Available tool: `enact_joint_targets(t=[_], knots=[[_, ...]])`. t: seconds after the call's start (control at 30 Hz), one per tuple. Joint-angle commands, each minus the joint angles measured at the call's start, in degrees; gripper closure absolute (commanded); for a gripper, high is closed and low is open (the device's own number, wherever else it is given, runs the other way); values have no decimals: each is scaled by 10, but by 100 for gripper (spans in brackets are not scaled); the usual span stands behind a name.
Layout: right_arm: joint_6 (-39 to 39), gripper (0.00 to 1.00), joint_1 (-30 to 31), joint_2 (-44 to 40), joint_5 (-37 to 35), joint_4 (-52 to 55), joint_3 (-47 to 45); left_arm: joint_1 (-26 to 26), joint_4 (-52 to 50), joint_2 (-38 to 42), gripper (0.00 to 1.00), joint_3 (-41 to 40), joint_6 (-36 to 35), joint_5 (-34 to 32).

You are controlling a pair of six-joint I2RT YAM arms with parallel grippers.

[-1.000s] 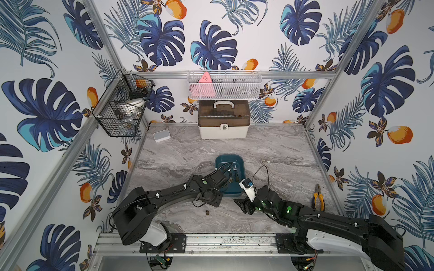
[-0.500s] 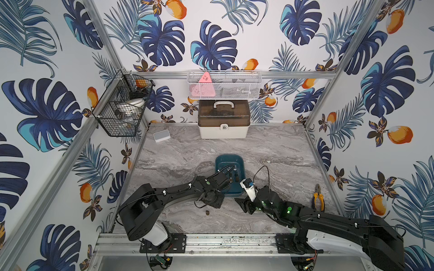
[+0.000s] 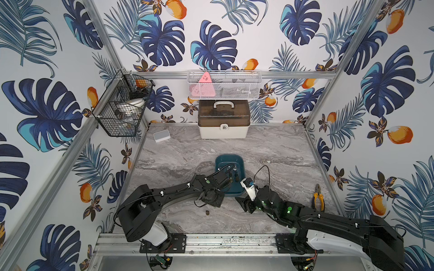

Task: Put the chess pieces into the storage box
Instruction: Pick up the chess piece at the center of the board, then place the chess piece in the storage box.

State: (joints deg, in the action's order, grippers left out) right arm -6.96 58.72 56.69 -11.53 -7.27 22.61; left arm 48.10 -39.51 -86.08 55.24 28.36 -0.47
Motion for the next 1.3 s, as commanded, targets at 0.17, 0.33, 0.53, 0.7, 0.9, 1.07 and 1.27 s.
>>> enact_joint_targets(t=[0.17, 0.33, 0.53, 0.7, 0.9, 1.07, 1.27], knots=[[-50, 24, -6, -103, -89, 14, -13, 0, -138, -19, 90, 206, -61, -20], [-91, 21, -37, -138, -118, 34, -21, -2, -149, -140, 91, 314, -112, -31], [-141, 21, -107, -133, -64, 92, -2, -3, -116, -215, 91, 338, -121, -10], [-131, 21, -119, -136, -59, 90, -10, -4, -97, -243, 90, 329, -123, -16], [-114, 21, -120, -115, -50, 85, -2, -3, -74, -262, 90, 313, -118, -20], [-111, 21, -120, -117, -47, 80, -2, -5, -68, -268, 90, 307, -120, -35], [-104, 21, -121, -125, -48, 81, -8, -9, -53, -272, 90, 301, -116, -52]])
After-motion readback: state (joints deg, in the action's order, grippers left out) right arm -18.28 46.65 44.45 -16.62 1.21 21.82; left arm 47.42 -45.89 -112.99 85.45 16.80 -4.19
